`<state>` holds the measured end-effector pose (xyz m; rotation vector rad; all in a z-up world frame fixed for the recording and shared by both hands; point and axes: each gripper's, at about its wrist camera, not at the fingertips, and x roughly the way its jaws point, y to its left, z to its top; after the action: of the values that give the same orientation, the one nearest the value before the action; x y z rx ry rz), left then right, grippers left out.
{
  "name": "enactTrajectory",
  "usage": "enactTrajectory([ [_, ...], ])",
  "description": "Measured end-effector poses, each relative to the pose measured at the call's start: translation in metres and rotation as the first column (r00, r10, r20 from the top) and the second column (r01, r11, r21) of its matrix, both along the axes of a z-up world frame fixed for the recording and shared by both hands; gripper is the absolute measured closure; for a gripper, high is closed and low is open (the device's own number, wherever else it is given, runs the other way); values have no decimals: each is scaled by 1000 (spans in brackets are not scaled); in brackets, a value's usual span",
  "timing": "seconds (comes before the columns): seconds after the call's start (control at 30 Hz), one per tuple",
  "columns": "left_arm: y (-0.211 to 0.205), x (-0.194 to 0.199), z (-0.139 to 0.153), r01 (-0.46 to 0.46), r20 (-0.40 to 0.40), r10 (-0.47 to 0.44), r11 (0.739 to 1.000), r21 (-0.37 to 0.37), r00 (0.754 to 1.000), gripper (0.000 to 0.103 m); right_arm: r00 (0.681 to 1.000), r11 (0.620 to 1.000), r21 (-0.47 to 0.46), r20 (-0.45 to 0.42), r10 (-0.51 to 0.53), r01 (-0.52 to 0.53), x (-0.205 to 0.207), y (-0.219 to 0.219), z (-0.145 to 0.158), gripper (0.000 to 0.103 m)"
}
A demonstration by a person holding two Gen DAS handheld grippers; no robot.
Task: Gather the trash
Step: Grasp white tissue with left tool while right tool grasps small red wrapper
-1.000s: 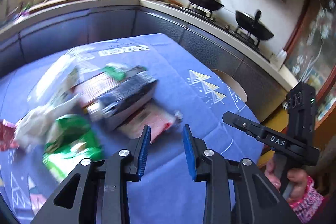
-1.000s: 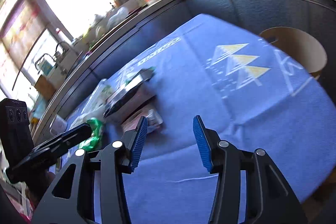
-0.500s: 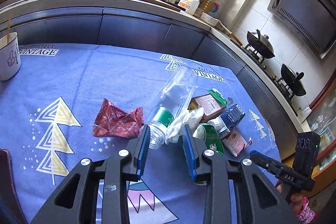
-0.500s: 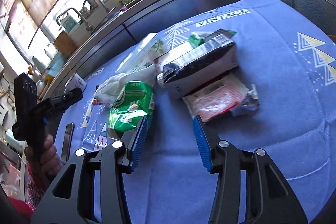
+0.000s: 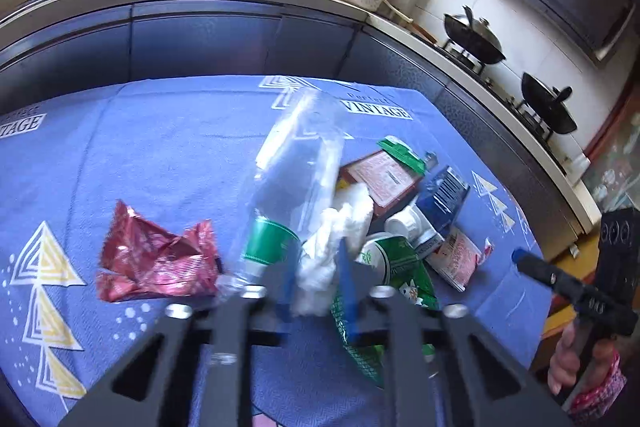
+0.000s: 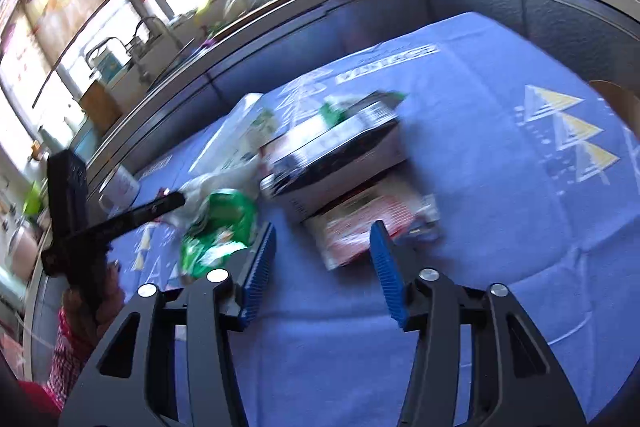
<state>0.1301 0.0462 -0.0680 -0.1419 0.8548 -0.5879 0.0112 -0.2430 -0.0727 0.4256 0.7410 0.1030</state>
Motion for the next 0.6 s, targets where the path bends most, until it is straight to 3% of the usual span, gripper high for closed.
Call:
enactTrajectory([
  [0.1,0,-8,2,10,25,-10,1000,2,1000,99,996,995,44,-19,-83,84,1,-31,-10,50],
  [0.2,11,-16,12,0,41,2,999,-35,999,100,989,979,147,-77,-129,139,3,-60,-29,50],
  [0.37,32,-34,43,-5,92,17,992,-126,996,100,990,947,299,-112,-86,116,14,-75,-50,50],
  [0.5,35,-47,63,26,112,-4,981,-194,994,100,992,946,317,-121,-34,71,31,-61,-60,50],
  [0.53,32,-49,66,39,111,-16,978,-204,994,100,991,945,322,-129,-20,61,36,-56,-64,52],
  [0.6,21,-54,70,66,113,-43,977,-205,993,100,991,949,311,-135,-1,43,39,-44,-69,74],
])
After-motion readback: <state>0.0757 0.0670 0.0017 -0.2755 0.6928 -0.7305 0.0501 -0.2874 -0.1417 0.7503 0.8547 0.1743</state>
